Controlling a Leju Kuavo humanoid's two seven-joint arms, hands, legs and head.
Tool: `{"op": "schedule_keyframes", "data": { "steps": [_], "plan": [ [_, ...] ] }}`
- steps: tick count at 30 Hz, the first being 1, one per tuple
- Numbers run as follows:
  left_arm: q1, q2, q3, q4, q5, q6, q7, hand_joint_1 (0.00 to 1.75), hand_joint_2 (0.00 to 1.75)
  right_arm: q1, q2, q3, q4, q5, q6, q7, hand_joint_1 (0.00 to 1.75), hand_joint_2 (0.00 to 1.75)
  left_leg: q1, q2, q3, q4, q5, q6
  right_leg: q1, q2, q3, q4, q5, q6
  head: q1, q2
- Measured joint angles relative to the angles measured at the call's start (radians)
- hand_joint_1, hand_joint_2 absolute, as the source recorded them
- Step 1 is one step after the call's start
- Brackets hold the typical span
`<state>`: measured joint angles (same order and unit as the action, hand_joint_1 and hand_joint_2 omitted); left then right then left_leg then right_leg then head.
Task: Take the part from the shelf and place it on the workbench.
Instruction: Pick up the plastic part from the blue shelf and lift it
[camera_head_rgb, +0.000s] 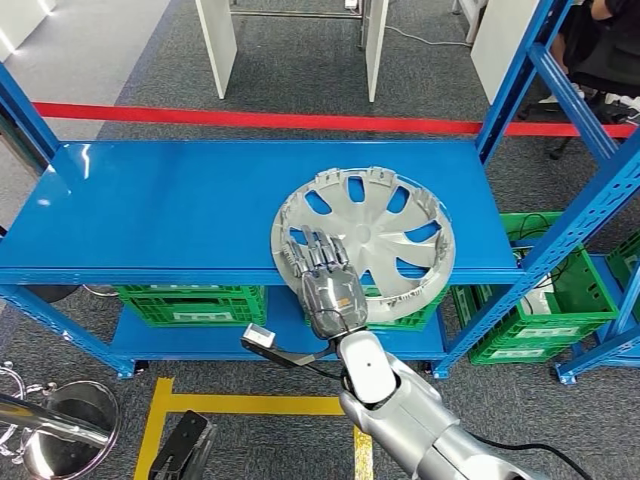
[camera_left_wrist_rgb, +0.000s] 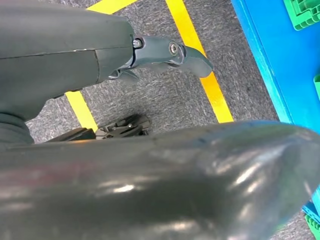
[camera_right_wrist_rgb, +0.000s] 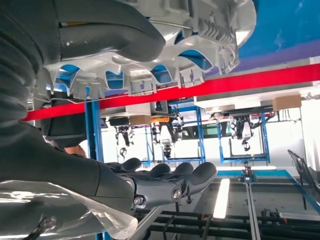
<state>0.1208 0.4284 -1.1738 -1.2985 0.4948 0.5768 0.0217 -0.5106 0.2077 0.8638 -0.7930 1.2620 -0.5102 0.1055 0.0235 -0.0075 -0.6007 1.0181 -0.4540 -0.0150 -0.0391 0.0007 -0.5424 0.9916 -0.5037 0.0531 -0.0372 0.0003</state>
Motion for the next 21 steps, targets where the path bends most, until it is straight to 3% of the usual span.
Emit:
{"op": "schedule_keyframes", "data": {
  "steps": [21],
  "plan": [
    [-0.001,-0.002,0.024,0.002,-0.028,-0.024,0.003,0.0,0.0,0.073,-0.051,0.0,-0.137,-0.055,0.044,-0.065,0.0,1.75,0.0,0.0,0.0,0.0,0.0,0.0,0.0,0.0,0.0,0.0,0.0,0.0,0.0,0.0]
  ]
}}
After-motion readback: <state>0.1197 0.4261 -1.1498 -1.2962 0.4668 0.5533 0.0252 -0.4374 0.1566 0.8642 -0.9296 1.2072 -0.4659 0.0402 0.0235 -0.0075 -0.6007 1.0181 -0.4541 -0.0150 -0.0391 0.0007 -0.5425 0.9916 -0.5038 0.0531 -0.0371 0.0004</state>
